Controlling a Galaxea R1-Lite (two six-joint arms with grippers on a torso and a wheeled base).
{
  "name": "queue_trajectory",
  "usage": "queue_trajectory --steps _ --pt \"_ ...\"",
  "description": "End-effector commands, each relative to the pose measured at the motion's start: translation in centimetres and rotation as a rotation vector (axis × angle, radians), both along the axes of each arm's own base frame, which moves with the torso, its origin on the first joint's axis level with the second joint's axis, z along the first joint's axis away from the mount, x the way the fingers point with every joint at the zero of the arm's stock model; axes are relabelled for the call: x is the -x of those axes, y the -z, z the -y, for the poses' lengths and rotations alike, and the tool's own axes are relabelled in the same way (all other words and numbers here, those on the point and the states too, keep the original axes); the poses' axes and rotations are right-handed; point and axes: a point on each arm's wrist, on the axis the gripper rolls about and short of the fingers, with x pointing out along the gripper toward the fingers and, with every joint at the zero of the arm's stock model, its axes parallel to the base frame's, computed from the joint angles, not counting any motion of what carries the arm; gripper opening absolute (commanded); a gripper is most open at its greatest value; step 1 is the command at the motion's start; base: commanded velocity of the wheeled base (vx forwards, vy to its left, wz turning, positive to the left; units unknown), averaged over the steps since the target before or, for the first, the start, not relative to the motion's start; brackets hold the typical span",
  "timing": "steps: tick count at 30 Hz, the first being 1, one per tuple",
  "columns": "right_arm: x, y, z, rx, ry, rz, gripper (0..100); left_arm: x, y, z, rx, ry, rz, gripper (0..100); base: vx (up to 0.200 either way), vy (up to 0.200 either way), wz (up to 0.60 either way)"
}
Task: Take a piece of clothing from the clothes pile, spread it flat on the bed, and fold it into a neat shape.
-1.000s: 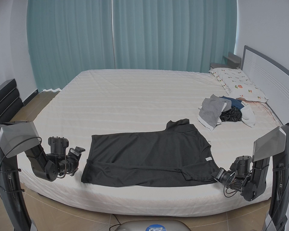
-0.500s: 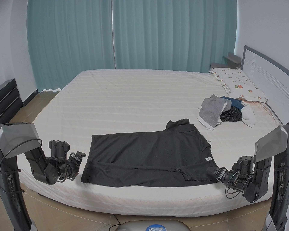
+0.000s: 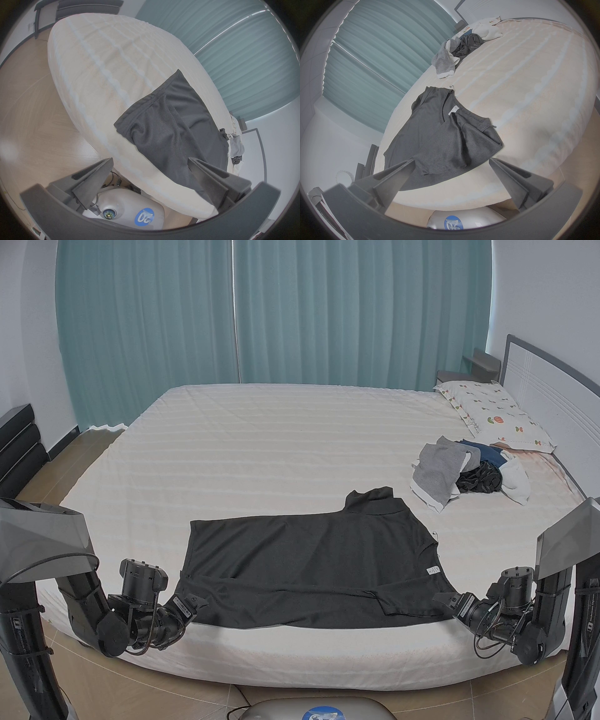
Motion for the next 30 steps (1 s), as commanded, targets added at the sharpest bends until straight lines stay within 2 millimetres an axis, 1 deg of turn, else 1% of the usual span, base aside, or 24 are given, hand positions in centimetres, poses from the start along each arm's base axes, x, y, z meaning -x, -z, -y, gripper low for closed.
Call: queue_trajectory --steps 1,2,3,5,6,7,10,12,14,15,24,27,28,29,30 --pt "0.0 -0.1 0.0 -0.001 -0.001 0.008 100 0.2 0.6 0.2 -0.034 0.011 -0.015 100 0.000 0.000 0.00" --pt "0.0 -0.1 0.0 -0.001 -0.001 0.008 100 0.2 0.6 0.2 -0.034 0.011 -0.015 100 0.000 0.000 0.00" --pt "0.1 -0.2 0.0 0.002 -0.002 0.009 100 0.0 1.5 0.4 -0.085 0.007 -0.025 100 0.000 0.000 0.00" --pt "0.4 -0.3 -0.2 0.012 -0.008 0.007 100 -0.5 2.2 0.5 -0.117 -0.005 -0.028 100 0.000 0.000 0.00" --pt "0.4 -0.3 -0.2 0.012 -0.009 0.005 100 -0.5 2.2 0.5 -0.119 -0.007 -0.028 100 0.000 0.000 0.00" --pt "0.8 -0.6 -0.5 0.011 -0.021 0.005 100 -0.9 2.4 0.8 -0.133 -0.014 -0.018 100 0.000 0.000 0.00" --pt "1.0 -0.9 -0.5 0.009 -0.025 0.012 100 -1.7 2.5 1.0 -0.141 -0.027 0.001 100 0.000 0.000 0.00" --pt "1.0 -1.0 -0.6 0.009 -0.027 0.012 100 -1.9 2.5 1.0 -0.141 -0.028 0.005 100 0.000 0.000 0.00" --pt "1.0 -0.8 -0.6 0.010 -0.027 0.006 100 -2.6 2.8 1.0 -0.144 -0.038 0.017 100 0.000 0.000 0.00" --pt "1.1 -0.8 -0.6 0.012 -0.028 0.004 100 -2.7 2.9 1.0 -0.149 -0.043 0.018 0 0.000 0.000 0.00" --pt "1.4 -0.5 -0.5 0.022 -0.027 -0.016 100 -2.8 3.1 0.4 -0.195 -0.105 0.018 0 0.000 0.000 0.00" --pt "1.2 0.6 -0.6 0.028 -0.029 -0.049 100 -3.0 2.9 0.2 -0.186 -0.120 0.036 0 0.000 0.000 0.00" --pt "1.2 0.6 -0.6 0.028 -0.029 -0.049 100 -3.0 2.9 0.2 -0.186 -0.120 0.036 0 0.000 0.000 0.00" --pt "0.7 1.5 -0.8 0.032 -0.031 -0.058 100 -3.0 2.8 0.2 -0.181 -0.122 0.054 0 0.000 0.000 0.00" --pt "0.3 1.7 -1.0 0.035 -0.028 -0.051 100 -3.0 2.7 0.2 -0.179 -0.123 0.061 0 0.000 0.000 0.00"
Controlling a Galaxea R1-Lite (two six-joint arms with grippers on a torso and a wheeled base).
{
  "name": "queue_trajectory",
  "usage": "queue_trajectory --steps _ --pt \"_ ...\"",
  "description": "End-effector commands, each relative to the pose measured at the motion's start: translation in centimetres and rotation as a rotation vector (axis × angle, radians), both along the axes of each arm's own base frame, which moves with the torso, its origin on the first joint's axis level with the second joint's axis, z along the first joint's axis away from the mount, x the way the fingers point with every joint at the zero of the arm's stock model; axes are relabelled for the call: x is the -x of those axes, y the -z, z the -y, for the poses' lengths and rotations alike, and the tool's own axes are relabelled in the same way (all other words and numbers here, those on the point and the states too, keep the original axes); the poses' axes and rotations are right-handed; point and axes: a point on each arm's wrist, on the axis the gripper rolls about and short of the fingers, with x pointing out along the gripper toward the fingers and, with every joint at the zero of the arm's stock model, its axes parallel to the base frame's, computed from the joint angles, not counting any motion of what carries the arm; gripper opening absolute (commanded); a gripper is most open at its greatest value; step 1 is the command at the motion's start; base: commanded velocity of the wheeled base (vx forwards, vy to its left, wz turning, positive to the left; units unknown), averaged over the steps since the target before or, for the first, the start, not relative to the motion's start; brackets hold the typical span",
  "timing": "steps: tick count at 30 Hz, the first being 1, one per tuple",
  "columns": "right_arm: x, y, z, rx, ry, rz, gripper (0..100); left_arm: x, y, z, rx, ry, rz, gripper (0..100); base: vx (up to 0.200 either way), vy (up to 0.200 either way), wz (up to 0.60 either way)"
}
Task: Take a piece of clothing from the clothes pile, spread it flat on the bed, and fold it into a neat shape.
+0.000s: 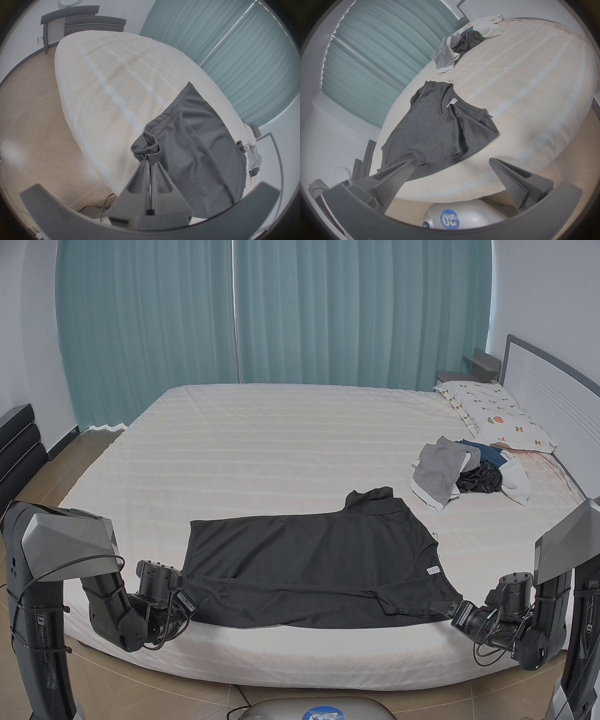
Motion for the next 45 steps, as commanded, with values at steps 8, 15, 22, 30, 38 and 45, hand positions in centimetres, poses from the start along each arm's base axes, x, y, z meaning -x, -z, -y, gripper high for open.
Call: queue_trajectory --steps 8,15,22,30,38,45 --pt "-2.6 2.6 -1.4 0.032 0.015 0.022 100 -0.3 -0.2 -0.2 0.015 -0.014 0.036 0 0.000 0.000 0.00" --pt "-3.6 2.9 -1.5 0.044 0.039 0.051 0 -0.3 -0.2 -0.3 0.015 -0.017 0.038 0 0.000 0.000 0.00" --pt "-3.2 3.0 -2.0 0.056 0.039 0.043 0 -0.3 -0.1 -0.4 0.015 -0.020 0.036 0 0.000 0.000 0.00" --pt "-2.2 1.9 -1.8 0.057 0.045 0.042 0 -0.4 -0.9 -1.3 0.014 -0.042 0.057 0 0.000 0.000 0.00" --pt "-0.9 0.7 -1.5 0.052 0.037 0.033 0 0.1 -2.1 -1.5 0.006 -0.031 0.074 0 0.000 0.000 0.00" --pt "-0.1 0.8 -1.4 0.068 0.024 0.002 0 1.7 -1.3 -1.8 -0.067 0.035 0.002 0 0.000 0.000 0.00"
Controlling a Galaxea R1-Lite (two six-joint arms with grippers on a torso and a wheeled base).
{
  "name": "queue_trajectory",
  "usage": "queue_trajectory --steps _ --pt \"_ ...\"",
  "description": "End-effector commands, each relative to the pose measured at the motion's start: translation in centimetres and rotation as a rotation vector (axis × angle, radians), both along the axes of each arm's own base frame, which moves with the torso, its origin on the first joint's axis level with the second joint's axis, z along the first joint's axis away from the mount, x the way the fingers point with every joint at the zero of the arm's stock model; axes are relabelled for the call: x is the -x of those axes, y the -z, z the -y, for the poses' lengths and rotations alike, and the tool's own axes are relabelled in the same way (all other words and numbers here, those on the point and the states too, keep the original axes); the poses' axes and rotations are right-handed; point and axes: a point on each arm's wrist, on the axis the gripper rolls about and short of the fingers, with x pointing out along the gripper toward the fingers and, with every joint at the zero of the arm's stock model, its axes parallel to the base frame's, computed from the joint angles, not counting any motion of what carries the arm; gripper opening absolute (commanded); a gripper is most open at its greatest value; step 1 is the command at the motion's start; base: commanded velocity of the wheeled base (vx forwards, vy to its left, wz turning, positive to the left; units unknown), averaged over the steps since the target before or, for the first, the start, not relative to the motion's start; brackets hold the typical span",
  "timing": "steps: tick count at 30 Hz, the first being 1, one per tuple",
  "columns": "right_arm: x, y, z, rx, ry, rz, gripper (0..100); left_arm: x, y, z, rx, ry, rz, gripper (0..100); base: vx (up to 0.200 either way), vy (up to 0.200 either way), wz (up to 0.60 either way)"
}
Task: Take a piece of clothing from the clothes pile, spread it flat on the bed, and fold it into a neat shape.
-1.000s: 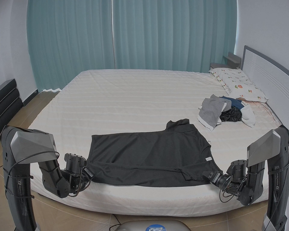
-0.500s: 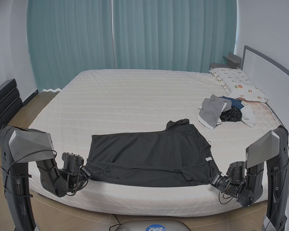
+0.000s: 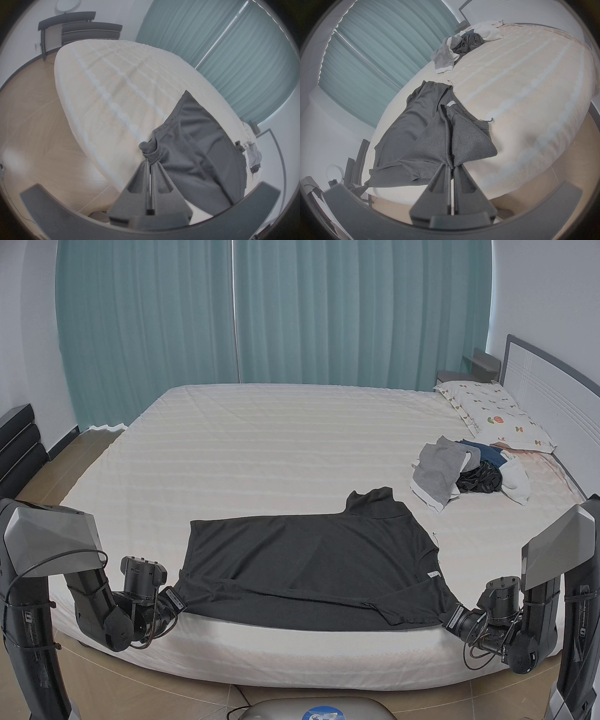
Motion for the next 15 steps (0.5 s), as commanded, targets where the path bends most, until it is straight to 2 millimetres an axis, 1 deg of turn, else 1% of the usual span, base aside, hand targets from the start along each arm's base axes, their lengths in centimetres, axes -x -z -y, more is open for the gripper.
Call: queue_trajectory --steps 1,5,13,14,15 --pt "0.5 -0.2 0.0 0.008 -0.010 -0.007 0 1.0 0.3 -0.1 -0.030 0.026 -0.039 0 0.000 0.000 0.00" --pt "0.9 0.0 0.0 0.027 -0.039 -0.022 0 1.1 0.5 -0.1 -0.039 0.036 -0.049 0 0.000 0.000 0.00" --pt "0.9 0.1 0.1 0.033 -0.040 -0.023 0 1.7 0.8 0.0 -0.052 0.055 -0.074 0 0.000 0.000 0.00" --pt "1.1 0.0 0.1 0.035 -0.041 -0.026 0 2.2 0.9 0.0 -0.067 0.071 -0.090 0 0.000 0.000 0.00" --pt "1.1 0.0 0.1 0.039 -0.044 -0.027 0 2.2 0.9 0.0 -0.067 0.071 -0.090 0 0.000 0.000 0.00"
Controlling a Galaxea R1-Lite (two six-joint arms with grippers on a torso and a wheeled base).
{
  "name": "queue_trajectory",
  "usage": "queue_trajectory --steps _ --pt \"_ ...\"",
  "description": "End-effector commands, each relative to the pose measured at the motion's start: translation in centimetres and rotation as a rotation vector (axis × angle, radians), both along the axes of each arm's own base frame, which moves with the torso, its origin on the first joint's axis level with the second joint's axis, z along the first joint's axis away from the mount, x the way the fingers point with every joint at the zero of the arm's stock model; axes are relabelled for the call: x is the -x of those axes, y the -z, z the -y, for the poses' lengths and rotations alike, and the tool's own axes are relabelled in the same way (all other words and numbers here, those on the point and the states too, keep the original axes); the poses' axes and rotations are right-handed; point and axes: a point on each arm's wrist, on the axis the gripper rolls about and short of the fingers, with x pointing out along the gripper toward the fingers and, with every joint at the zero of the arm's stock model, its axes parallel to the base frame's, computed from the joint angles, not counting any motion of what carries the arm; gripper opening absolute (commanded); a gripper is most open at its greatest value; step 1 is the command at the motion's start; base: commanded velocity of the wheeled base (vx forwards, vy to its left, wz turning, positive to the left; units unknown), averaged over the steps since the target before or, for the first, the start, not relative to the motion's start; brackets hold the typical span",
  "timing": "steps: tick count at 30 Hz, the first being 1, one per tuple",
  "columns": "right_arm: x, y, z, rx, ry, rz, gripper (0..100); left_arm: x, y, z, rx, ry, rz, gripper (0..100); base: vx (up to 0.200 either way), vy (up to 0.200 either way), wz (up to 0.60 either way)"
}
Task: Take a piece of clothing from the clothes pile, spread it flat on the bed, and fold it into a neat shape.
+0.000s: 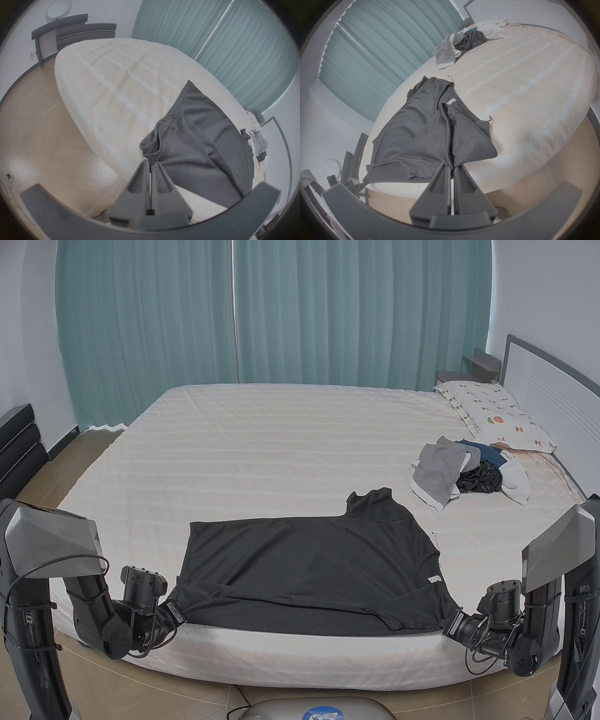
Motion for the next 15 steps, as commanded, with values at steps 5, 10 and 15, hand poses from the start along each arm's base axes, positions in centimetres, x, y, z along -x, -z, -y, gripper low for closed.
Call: queue_trajectory --steps 5,10,15 --pt "0.25 0.24 0.09 0.025 -0.016 -0.008 0 0.71 0.29 -0.03 -0.022 0.022 -0.030 0 0.000 0.000 0.00" --pt "-0.14 0.50 0.11 0.024 -0.014 -0.004 100 0.82 0.28 -0.04 -0.023 0.026 -0.032 100 0.000 0.000 0.00" --pt "0.11 -0.48 0.13 0.016 -0.014 0.021 100 0.78 -0.21 -0.17 -0.020 0.021 -0.015 100 0.000 0.000 0.00"
